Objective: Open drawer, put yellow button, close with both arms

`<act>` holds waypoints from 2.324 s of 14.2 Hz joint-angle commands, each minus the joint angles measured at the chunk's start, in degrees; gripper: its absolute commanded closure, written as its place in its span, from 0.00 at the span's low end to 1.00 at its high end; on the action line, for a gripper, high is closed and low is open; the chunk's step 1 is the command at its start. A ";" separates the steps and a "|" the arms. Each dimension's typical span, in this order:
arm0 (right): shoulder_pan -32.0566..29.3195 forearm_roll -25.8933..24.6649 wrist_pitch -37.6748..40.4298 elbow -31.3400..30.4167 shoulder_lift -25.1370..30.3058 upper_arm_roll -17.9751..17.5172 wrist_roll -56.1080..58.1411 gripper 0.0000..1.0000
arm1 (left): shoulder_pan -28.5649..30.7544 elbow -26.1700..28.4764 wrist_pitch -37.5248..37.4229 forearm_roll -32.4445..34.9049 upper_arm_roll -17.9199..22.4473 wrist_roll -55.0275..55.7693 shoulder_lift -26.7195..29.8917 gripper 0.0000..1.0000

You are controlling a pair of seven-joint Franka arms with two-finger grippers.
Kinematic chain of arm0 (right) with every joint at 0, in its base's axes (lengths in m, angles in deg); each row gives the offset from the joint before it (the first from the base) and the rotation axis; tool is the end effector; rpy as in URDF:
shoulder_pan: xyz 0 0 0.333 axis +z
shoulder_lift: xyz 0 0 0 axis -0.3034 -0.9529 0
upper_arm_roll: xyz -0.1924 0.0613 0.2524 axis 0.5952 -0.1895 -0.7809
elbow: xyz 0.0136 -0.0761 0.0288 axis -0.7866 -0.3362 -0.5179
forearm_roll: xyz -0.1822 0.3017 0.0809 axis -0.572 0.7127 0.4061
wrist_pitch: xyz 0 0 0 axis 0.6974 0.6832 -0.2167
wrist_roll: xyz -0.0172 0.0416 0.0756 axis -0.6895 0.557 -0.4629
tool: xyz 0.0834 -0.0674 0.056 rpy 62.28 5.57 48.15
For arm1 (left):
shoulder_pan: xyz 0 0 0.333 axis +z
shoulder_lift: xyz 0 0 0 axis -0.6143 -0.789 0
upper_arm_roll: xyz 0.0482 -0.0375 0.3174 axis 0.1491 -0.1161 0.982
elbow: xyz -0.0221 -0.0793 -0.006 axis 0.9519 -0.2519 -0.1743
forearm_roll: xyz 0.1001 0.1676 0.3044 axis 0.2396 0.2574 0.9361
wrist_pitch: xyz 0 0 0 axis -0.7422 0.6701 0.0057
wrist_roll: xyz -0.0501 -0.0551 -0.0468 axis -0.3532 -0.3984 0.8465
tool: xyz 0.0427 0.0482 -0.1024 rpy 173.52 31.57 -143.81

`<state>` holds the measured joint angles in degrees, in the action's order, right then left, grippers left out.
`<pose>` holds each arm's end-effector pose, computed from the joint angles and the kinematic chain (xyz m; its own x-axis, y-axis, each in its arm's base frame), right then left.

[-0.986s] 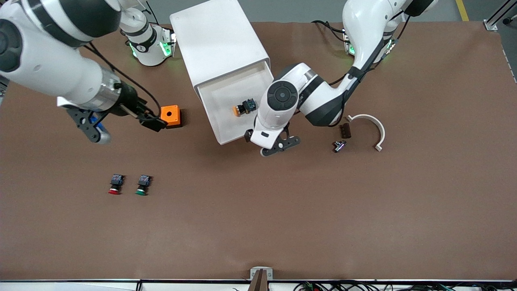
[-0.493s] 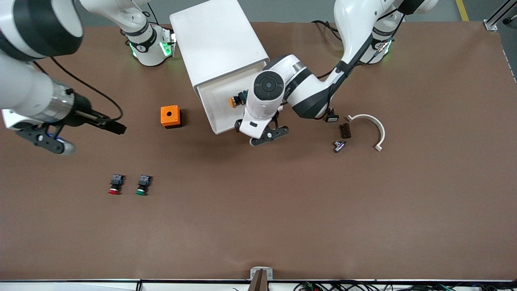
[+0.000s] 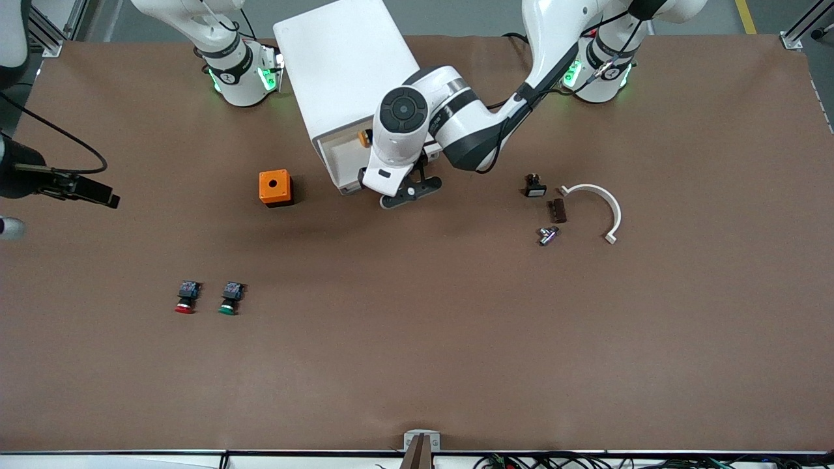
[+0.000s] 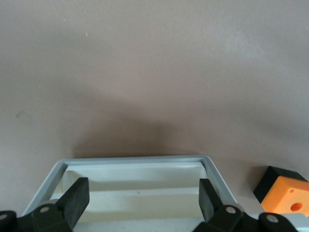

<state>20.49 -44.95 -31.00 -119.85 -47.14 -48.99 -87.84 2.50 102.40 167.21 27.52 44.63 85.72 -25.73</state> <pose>0.5544 -0.0277 0.5883 0.9786 -0.1661 -0.1219 -0.1706 -0.9850 -0.0273 0.4121 -0.5575 0.3604 0.8989 0.3649 -0.2427 0.3887 -0.9196 0.0572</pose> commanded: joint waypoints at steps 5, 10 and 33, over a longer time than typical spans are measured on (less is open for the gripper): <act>-3.79 -1.71 -1.10 -1.56 1.81 -1.23 4.64 0.00 | -4.14 0.16 0.06 -1.10 -0.54 5.02 0.32 0.00; -3.53 -3.11 -1.02 1.07 1.28 -1.40 4.29 0.00 | -6.60 0.16 0.33 -1.89 -0.63 6.35 0.15 0.00; -3.18 -2.50 -1.10 2.30 1.19 -1.58 3.85 0.00 | 22.38 -0.02 -0.11 2.91 0.16 -31.52 2.78 0.00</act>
<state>17.67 -46.90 -32.18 -118.10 -46.56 -50.07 -83.80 22.26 101.66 167.73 26.97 45.08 57.05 -24.52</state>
